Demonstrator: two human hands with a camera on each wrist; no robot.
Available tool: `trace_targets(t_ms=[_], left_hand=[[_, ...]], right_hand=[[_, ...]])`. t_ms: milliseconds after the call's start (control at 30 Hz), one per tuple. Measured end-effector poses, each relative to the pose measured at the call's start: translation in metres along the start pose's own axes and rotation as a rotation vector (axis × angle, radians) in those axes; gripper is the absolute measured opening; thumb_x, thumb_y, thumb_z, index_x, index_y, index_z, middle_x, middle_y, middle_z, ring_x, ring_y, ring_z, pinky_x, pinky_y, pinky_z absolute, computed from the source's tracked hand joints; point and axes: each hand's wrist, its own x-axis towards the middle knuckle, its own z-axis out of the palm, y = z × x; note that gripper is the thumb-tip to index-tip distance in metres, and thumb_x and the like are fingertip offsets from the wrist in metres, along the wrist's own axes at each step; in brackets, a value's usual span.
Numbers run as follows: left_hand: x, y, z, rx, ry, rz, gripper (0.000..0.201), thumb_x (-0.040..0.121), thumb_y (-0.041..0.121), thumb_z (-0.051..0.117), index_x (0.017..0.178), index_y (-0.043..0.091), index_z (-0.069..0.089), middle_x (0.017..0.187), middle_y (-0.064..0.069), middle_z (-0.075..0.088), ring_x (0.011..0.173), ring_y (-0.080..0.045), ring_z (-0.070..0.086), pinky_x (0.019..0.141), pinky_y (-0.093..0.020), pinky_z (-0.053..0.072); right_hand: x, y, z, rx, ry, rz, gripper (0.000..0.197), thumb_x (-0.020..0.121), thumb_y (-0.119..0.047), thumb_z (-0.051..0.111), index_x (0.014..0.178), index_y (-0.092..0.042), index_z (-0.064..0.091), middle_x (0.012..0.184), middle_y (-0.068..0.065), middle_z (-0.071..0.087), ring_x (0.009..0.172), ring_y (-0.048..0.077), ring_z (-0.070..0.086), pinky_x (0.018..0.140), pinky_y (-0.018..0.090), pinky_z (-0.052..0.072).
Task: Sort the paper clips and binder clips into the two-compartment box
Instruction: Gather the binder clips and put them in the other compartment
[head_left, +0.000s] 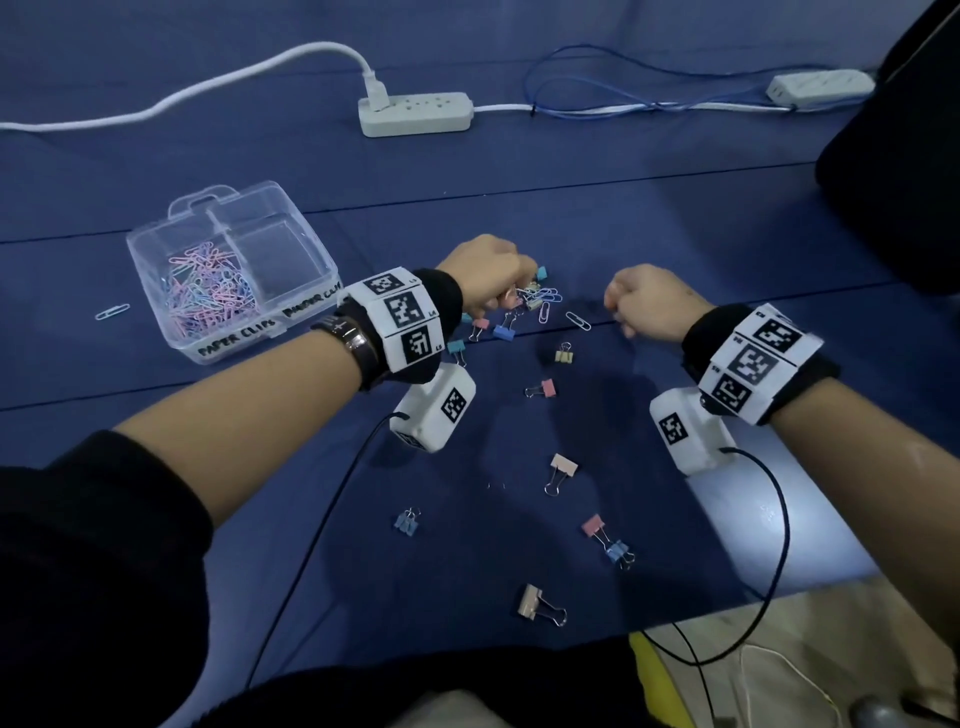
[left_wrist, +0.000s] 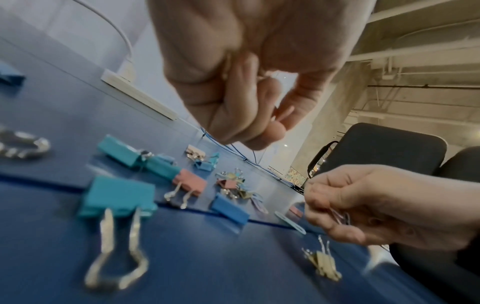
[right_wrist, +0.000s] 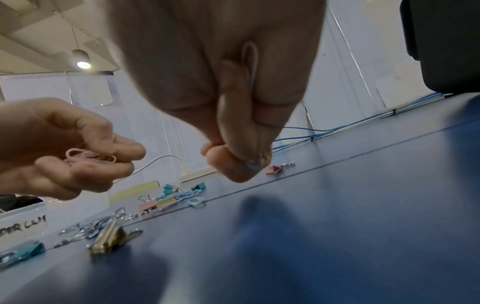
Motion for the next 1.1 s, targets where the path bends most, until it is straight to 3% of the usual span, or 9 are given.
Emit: trace_targets(t_ms=[100, 300, 367, 433, 533, 667, 833, 1000, 1100], left_hand=[[0.003, -0.001, -0.001, -0.05, -0.012, -0.017, 0.02, 0.08, 0.003, 0.04, 0.066, 0.016, 0.04, 0.056, -0.001, 0.04, 0.045, -0.012, 0.023, 0.034, -0.006, 0.026], [0.01, 0.002, 0.003, 0.139, -0.001, -0.002, 0.021, 0.09, 0.009, 0.041, 0.075, 0.012, 0.056, 0.063, 0.002, 0.039, 0.052, -0.014, 0.033, 0.036, -0.013, 0.03], [0.015, -0.001, 0.006, 0.286, 0.014, 0.076, 0.018, 0.088, 0.019, 0.051, 0.075, 0.017, 0.063, 0.071, 0.002, 0.053, 0.067, -0.016, 0.049, 0.054, -0.013, 0.044], [0.021, -0.002, 0.007, 0.329, -0.014, 0.109, 0.008, 0.084, 0.022, 0.062, 0.079, 0.018, 0.068, 0.082, 0.003, 0.06, 0.079, -0.014, 0.055, 0.072, -0.028, 0.052], [0.022, 0.001, 0.009, 0.406, -0.028, 0.152, 0.02, 0.081, 0.019, 0.069, 0.1, 0.014, 0.071, 0.08, 0.006, 0.057, 0.073, -0.009, 0.05, 0.064, -0.023, 0.043], [0.025, 0.003, 0.012, 0.552, -0.03, 0.201, 0.03, 0.082, 0.012, 0.068, 0.112, 0.016, 0.068, 0.1, 0.001, 0.054, 0.09, -0.014, 0.05, 0.067, -0.022, 0.04], [0.027, 0.001, 0.011, 0.602, -0.033, 0.173, 0.021, 0.079, 0.011, 0.07, 0.1, 0.014, 0.072, 0.092, 0.0, 0.056, 0.085, -0.016, 0.053, 0.068, -0.025, 0.04], [0.026, 0.0, 0.001, 0.546, 0.055, 0.119, 0.021, 0.073, 0.019, 0.077, 0.093, 0.015, 0.07, 0.071, 0.006, 0.058, 0.068, -0.014, 0.054, 0.055, -0.022, 0.043], [0.027, 0.002, 0.003, 0.629, 0.105, 0.105, 0.042, 0.071, 0.035, 0.077, 0.105, 0.012, 0.067, 0.089, -0.002, 0.065, 0.081, -0.021, 0.06, 0.068, -0.029, 0.047]], right_hand=[[0.006, 0.002, 0.003, 0.052, -0.006, -0.019, 0.036, 0.09, 0.001, 0.031, 0.064, -0.018, 0.047, 0.061, 0.002, 0.053, 0.05, 0.014, 0.043, 0.038, 0.012, 0.037], [0.011, -0.003, 0.005, 0.031, -0.02, -0.027, 0.036, 0.089, -0.002, 0.034, 0.069, -0.022, 0.056, 0.071, 0.001, 0.052, 0.075, 0.019, 0.046, 0.075, 0.027, 0.037], [0.008, -0.009, 0.005, -0.085, 0.02, -0.016, 0.029, 0.087, -0.007, 0.038, 0.075, -0.02, 0.06, 0.086, 0.001, 0.057, 0.087, 0.019, 0.049, 0.08, 0.027, 0.037], [0.008, -0.013, 0.004, -0.173, 0.036, -0.019, 0.024, 0.086, -0.013, 0.04, 0.079, -0.022, 0.061, 0.091, 0.001, 0.058, 0.09, 0.021, 0.05, 0.082, 0.029, 0.038], [0.011, -0.012, 0.006, -0.216, 0.008, -0.037, 0.012, 0.085, -0.023, 0.051, 0.083, -0.018, 0.061, 0.091, 0.003, 0.06, 0.09, 0.024, 0.054, 0.077, 0.03, 0.04], [0.011, -0.01, 0.008, -0.255, -0.051, -0.084, 0.023, 0.077, -0.03, 0.07, 0.084, -0.015, 0.055, 0.086, 0.002, 0.056, 0.082, 0.021, 0.051, 0.07, 0.029, 0.036], [0.016, -0.011, 0.012, -0.275, -0.058, -0.067, 0.027, 0.081, -0.022, 0.067, 0.06, -0.023, 0.049, 0.081, 0.004, 0.058, 0.081, 0.021, 0.052, 0.071, 0.028, 0.035], [0.016, -0.012, 0.015, -0.291, -0.09, -0.048, 0.03, 0.087, -0.024, 0.058, 0.06, -0.022, 0.045, 0.082, 0.004, 0.056, 0.083, 0.022, 0.05, 0.073, 0.029, 0.035], [0.017, -0.014, 0.014, -0.2, -0.01, -0.054, 0.026, 0.092, -0.024, 0.048, 0.067, -0.019, 0.042, 0.093, 0.007, 0.052, 0.089, 0.025, 0.049, 0.077, 0.03, 0.036]])
